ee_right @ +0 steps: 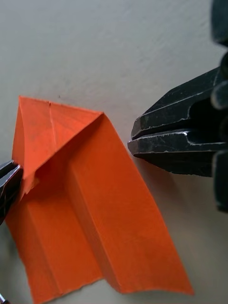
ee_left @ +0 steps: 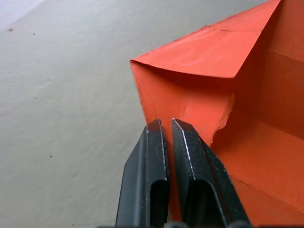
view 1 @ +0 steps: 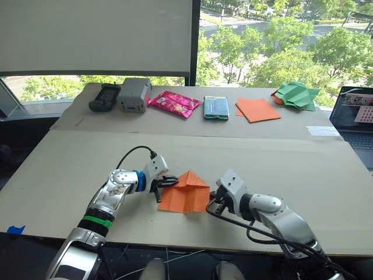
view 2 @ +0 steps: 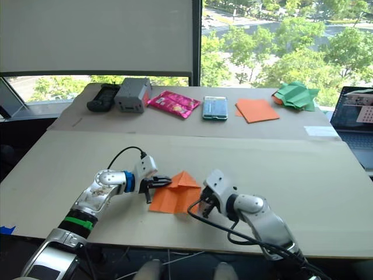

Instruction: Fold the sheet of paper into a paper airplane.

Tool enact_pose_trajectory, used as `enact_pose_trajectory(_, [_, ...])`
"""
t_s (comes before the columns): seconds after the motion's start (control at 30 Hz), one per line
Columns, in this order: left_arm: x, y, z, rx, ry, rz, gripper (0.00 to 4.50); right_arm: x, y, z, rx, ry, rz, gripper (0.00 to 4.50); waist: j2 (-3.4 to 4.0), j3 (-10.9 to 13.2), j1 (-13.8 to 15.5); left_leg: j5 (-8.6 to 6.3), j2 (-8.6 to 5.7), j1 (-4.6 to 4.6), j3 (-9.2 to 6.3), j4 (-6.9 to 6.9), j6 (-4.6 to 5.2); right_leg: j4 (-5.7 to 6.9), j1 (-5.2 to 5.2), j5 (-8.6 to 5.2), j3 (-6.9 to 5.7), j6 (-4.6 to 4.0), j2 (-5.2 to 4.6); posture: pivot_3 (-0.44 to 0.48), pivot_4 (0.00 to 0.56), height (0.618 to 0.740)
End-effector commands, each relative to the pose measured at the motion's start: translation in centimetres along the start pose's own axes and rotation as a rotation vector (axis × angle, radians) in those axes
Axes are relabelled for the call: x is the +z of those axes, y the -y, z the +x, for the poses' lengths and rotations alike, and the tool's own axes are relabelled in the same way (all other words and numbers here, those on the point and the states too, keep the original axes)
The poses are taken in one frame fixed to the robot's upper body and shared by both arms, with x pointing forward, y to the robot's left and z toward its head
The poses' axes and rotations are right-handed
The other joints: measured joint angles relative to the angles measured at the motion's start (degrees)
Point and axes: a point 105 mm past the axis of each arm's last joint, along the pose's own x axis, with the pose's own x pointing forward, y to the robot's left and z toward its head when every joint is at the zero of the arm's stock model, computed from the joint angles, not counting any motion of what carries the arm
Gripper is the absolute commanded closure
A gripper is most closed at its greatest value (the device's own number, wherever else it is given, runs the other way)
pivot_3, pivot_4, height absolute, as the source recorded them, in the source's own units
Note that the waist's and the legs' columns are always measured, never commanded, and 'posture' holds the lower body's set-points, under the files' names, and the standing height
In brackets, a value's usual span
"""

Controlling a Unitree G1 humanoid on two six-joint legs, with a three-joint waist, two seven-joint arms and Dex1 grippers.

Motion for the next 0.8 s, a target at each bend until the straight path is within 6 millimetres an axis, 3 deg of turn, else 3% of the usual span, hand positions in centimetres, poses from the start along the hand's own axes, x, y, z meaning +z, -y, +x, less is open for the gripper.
enact_pose_trajectory(0.03, [-2.8, 1.3, 0.5, -0.048, -0.105, -0.029, 4.15, 3.0, 0.4, 0.0, -0.020, 0.119, -0.015, 4.50, 0.00, 0.00, 0.14, 0.00, 0.00, -0.02, 0.00, 0.00, 0.00, 0.00, 0.00, 0.00, 0.00, 0.00, 0.00, 0.000, 0.150, 0.702])
enact_pose_trajectory(0.4, [-2.0, 1.3, 0.7, -0.058, -0.088, -0.010, 4.15, 6.3, 0.0, 1.4, -0.016, 0.217, -0.018, 4.50, 0.01, 0.00, 0.17, 0.00, 0.00, 0.00, -0.01, -0.01, 0.00, 0.10, -0.02, 0.00, -0.03, 0.00, 0.00, 0.000, 0.150, 0.702])
enact_pose_trajectory(0.6, [-0.2, 1.9, 1.3, -0.099, -0.041, 0.027, 4.15, 6.3, -0.4, 2.3, -0.006, 0.214, -0.019, 4.50, 0.01, 0.00, 0.33, 0.00, -0.01, -0.07, -0.01, 0.00, 0.00, 0.09, -0.01, 0.01, -0.03, 0.01, 0.00, 0.000, 0.150, 0.702])
enact_pose_trajectory(0.8, [0.1, 3.4, 2.3, -0.167, -0.054, 0.059, 4.15, 5.6, -0.2, 2.6, -0.010, 0.191, -0.019, 4.50, 0.01, 0.00, 0.30, 0.01, -0.01, -0.07, 0.00, 0.00, 0.02, 0.12, -0.01, 0.01, -0.03, 0.01, 0.00, 0.000, 0.150, 0.702])
